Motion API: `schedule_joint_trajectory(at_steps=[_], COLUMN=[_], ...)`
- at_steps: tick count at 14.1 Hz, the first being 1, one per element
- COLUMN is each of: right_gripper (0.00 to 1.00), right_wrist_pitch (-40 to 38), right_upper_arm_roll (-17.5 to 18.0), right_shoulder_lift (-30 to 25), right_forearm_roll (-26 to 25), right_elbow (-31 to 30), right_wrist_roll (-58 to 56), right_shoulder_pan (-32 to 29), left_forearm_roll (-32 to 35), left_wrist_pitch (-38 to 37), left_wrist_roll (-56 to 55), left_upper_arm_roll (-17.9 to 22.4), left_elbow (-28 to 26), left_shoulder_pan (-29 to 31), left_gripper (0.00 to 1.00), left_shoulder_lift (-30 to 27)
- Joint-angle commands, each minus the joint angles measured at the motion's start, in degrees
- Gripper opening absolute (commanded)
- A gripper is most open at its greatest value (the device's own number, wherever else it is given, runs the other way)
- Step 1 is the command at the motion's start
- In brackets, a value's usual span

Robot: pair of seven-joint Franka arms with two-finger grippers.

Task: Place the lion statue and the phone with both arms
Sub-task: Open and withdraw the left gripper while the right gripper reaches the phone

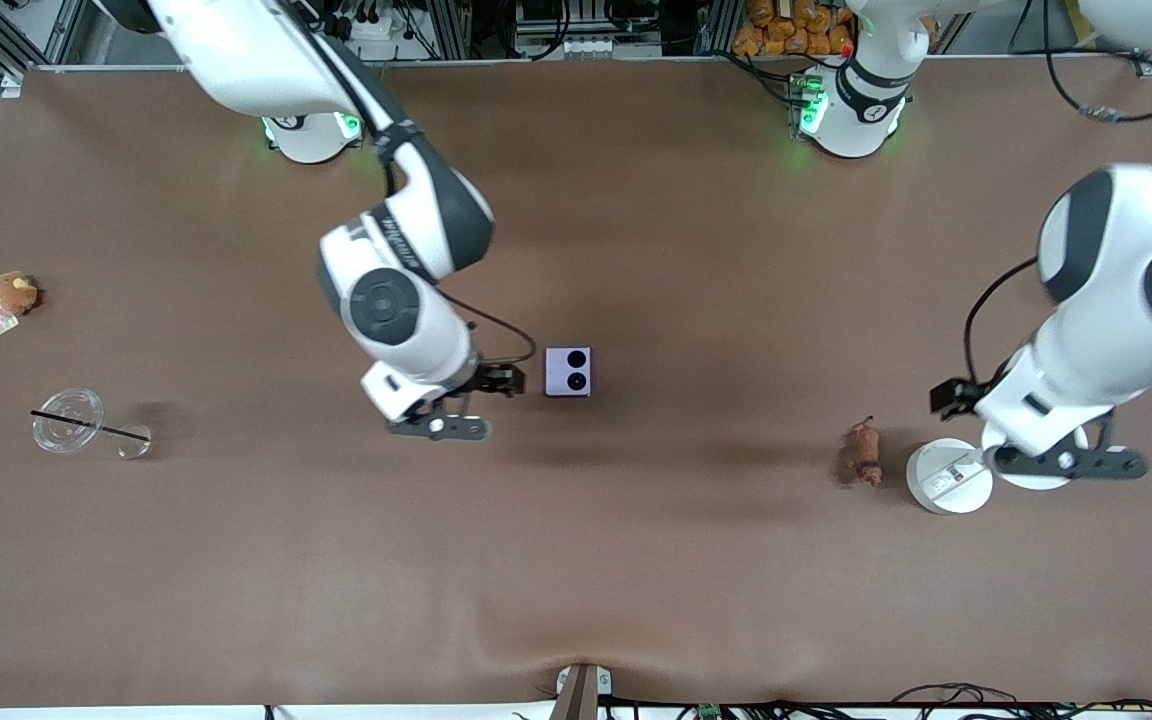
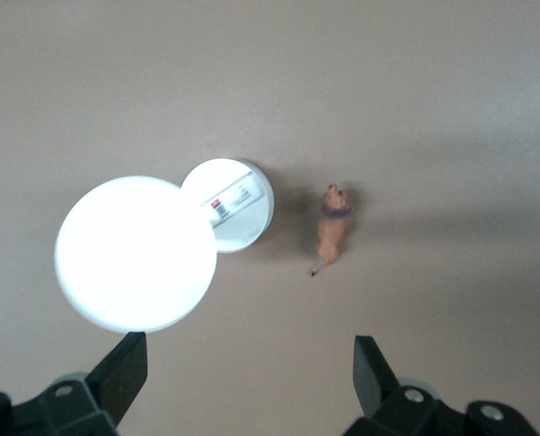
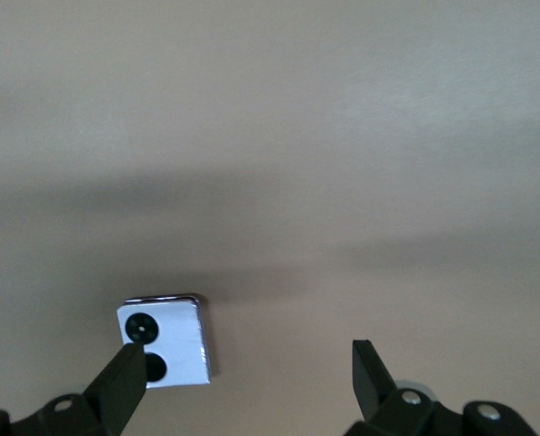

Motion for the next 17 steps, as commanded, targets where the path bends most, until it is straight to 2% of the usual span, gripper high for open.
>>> schedule_joint_trajectory(at_steps=[1,3,5,9,13,17], right_gripper=[1.0,1.0,1.0,1.0,1.0,1.0], right_wrist_pitch=[0.01,0.19,2.19,9.84,12.49,15.39], right_upper_arm_roll=[-0.41,-0.41,-0.23,-0.32,-0.32,-0.32], right_shoulder_lift=[0.74,2.4,4.07,6.98,10.23,12.34], right_forearm_roll=[-2.1,-1.67,-1.4,-1.84,-1.66,-1.75], right_elbow=[1.16,1.16,1.16,0.72,0.81,0.9], right_wrist_roll=[1.05,0.97,0.27,-1.85,-0.62,6.59], right_shoulder_pan=[-0.45,0.08,1.13,3.59,6.75,9.04], left_forearm_roll=[-1.87,-5.9,-9.16,-10.23,-10.49,-13.3], left_wrist_pitch=[-2.18,-4.28,-6.66,-11.23,-13.6,-14.31], left_wrist_roll=[1.4,1.14,1.49,1.4,1.58,1.49], left_upper_arm_roll=[0.0,0.35,-0.44,-0.18,-0.26,1.05], left_elbow=[0.42,0.33,0.24,0.16,-0.46,-2.39], left_shoulder_pan=[1.25,3.26,8.53,8.73,8.73,8.03], left_gripper=[1.0,1.0,1.0,1.0,1.0,1.0], left_shoulder_lift=[-4.93,-8.18,-9.94,-15.04,-17.59,-20.4])
